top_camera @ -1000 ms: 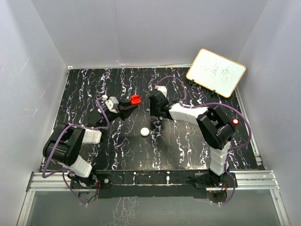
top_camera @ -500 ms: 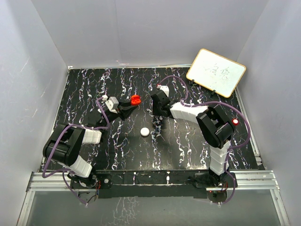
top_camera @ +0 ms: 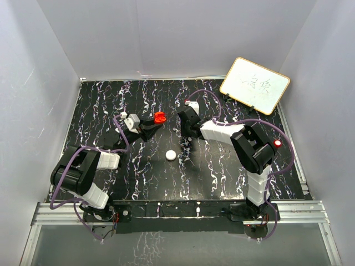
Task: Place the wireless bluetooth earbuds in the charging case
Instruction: Pick up the earbud from the center of the board.
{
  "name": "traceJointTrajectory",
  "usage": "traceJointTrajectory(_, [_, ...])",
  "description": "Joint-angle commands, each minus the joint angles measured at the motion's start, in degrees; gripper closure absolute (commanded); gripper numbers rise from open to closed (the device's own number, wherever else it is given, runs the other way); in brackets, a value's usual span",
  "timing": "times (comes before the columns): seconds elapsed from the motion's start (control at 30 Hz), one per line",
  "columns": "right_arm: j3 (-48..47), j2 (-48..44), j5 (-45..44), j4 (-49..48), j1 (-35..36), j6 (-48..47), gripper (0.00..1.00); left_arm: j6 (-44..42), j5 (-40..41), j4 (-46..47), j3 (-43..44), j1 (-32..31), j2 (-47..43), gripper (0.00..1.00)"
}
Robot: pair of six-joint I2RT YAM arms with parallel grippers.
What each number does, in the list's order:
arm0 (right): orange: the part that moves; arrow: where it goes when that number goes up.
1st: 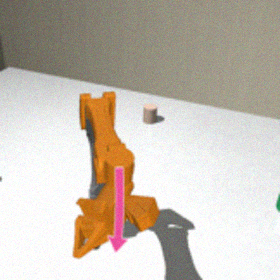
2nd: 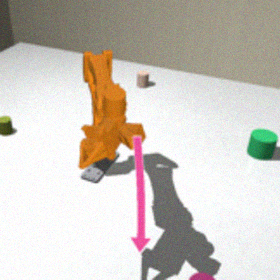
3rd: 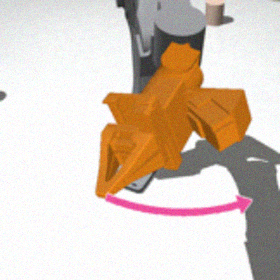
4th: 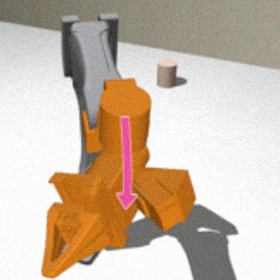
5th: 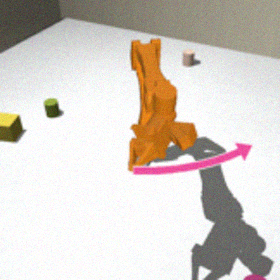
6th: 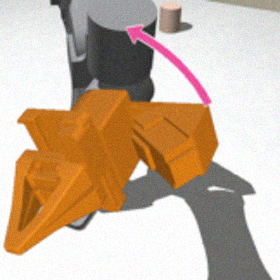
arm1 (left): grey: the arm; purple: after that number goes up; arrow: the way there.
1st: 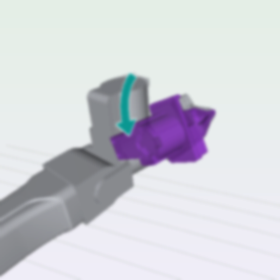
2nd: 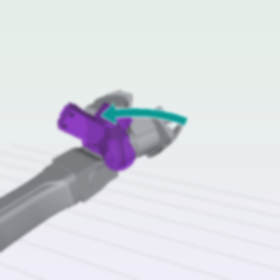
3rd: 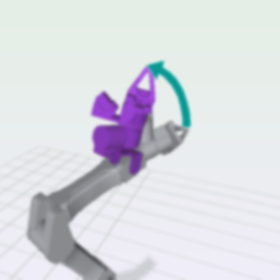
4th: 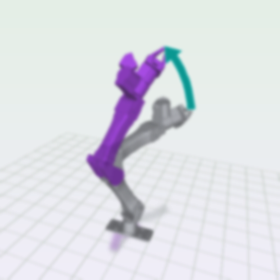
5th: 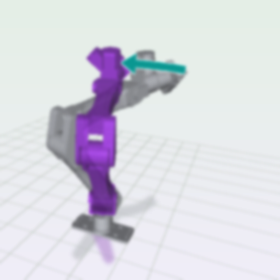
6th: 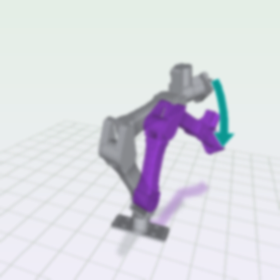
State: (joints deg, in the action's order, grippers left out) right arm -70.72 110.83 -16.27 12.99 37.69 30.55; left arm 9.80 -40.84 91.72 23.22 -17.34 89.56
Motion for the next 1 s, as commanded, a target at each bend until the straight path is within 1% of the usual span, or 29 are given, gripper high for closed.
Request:
traceJointTrajectory(0.0, [-2.5, 0.3, -0.3, -2.6, -0.3, 0.5, 0.72, -1.2, 0.3, 10.8, -0.1, 0.2, -1.7, 1.0])
traceJointTrajectory(0.97, [-3.6, 1.5, -0.2, -2.4, -0.7, 0.3, 0.76, -1.4, 0.3, 10.8, -0.1, 0.3, -1.7, 1.0])
